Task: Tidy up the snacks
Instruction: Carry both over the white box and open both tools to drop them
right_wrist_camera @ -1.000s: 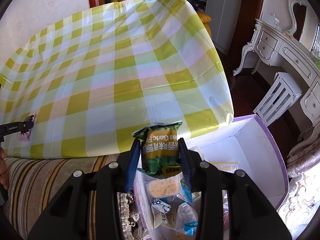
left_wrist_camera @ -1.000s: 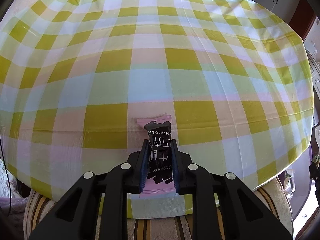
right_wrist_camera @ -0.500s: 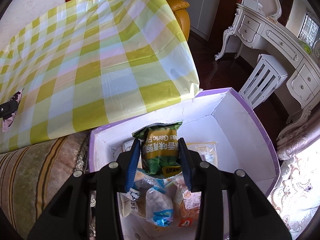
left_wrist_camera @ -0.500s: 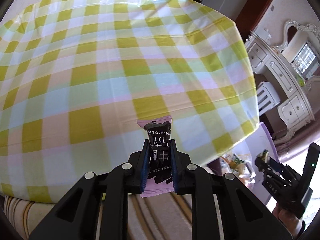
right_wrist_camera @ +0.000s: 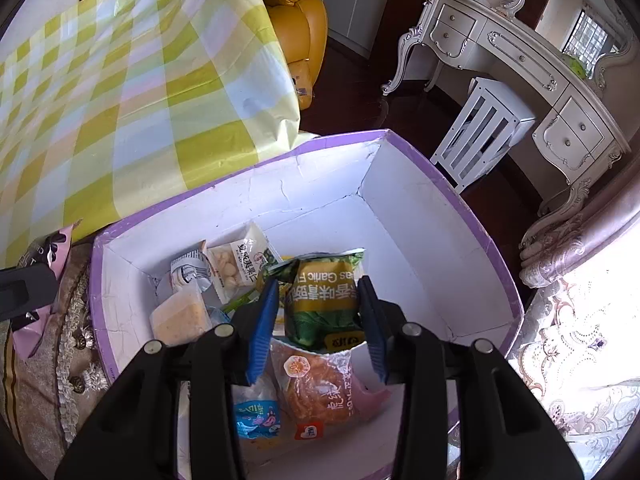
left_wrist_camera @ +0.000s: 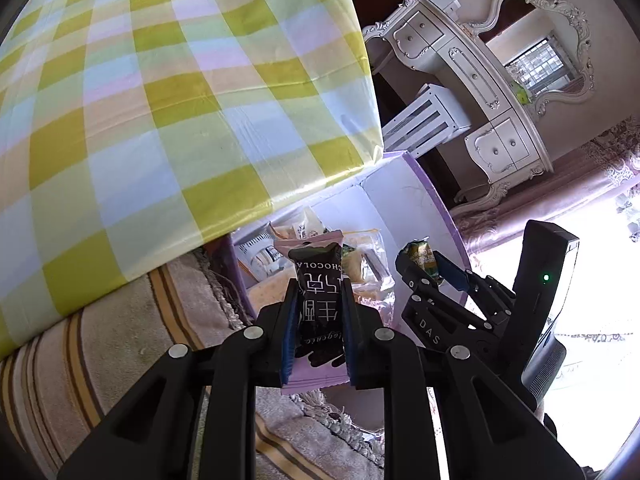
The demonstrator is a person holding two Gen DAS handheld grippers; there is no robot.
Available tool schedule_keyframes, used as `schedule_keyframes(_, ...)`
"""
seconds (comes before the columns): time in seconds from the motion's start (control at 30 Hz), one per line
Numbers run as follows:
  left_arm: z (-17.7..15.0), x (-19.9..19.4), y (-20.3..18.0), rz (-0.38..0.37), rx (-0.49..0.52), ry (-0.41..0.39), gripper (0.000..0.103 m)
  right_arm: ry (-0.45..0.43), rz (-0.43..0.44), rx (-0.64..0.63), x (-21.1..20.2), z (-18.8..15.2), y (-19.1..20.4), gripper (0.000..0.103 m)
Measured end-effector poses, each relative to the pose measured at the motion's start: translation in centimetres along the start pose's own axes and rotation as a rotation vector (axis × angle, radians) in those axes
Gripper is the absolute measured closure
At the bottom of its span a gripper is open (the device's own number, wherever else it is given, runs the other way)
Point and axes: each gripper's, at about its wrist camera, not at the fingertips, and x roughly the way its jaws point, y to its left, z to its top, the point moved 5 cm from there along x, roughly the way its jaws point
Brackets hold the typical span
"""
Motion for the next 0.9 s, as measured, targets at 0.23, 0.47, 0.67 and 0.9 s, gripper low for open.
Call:
schedule_keyframes(0.23, -0.1, 1.1, 0.2, -0.003, -0.033, 0.023, 0.056, -0.003, -0.034, 0.019, -0.2, -0.2, -1.0, 0.039)
schedule_keyframes(0.47, -0.9, 0.4, 0.8, -0.024, -0.074, 0.028, 0.025, 0.014, -0.063, 0.019, -0.7, -0.5, -1.0, 0.027)
schedule_keyframes(0.67, -2.5, -1.0, -0.1, -0.003, -0.02, 0.012, 0.015, 0.008, -0.076, 0.039, -1.5, -1.0, -1.6, 0.027)
schedule_keyframes(0.9, -3.9, -2.5, 0.0, 0.04, -0.004, -0.024, 0.015, 0.032, -0.069, 0.038, -2.5, -2.2, -1.7, 0.027)
